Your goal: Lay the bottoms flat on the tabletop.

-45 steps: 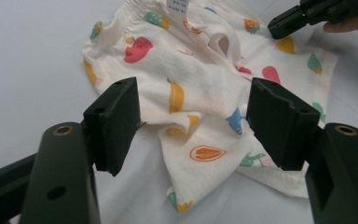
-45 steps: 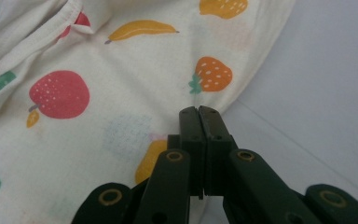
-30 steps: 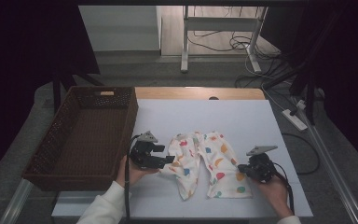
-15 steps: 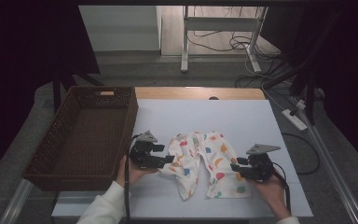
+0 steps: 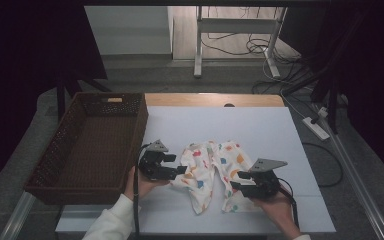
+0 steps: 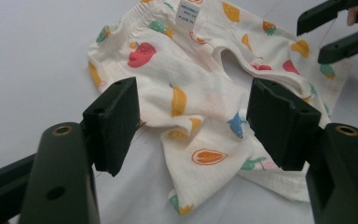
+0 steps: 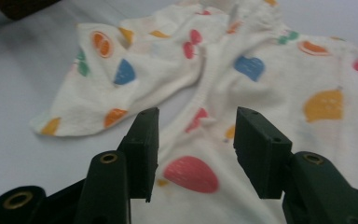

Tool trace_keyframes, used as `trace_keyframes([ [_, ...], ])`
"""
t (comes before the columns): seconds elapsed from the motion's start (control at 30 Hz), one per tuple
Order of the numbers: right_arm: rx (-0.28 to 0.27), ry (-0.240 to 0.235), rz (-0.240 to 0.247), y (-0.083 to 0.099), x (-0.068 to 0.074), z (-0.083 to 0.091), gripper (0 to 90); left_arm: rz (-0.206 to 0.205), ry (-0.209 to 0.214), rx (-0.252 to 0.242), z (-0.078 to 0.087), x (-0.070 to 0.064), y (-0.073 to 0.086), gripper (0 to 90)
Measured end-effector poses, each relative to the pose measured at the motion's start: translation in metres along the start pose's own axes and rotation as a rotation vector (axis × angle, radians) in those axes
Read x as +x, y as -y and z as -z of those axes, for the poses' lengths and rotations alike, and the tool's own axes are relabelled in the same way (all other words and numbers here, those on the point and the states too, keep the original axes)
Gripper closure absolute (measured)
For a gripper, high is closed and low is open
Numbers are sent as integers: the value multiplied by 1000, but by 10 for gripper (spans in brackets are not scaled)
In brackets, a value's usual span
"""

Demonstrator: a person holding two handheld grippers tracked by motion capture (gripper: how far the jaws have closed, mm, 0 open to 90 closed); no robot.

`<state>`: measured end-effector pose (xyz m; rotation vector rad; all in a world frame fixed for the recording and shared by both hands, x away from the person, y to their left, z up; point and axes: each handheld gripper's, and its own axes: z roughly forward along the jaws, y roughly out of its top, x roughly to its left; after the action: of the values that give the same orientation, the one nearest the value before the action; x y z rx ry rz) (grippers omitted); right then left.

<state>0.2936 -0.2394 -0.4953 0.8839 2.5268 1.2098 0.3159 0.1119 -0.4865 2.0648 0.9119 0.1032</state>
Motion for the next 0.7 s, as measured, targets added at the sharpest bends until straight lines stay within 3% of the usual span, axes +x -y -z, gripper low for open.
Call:
trace_keyframes([
  [0.23,3,-61,51,-6,22,-11,504,2,-2,-3,0,0,0,335],
  [0.7,21,-133,111,-12,52,-29,503,8,-8,-8,1,1,0,335],
])
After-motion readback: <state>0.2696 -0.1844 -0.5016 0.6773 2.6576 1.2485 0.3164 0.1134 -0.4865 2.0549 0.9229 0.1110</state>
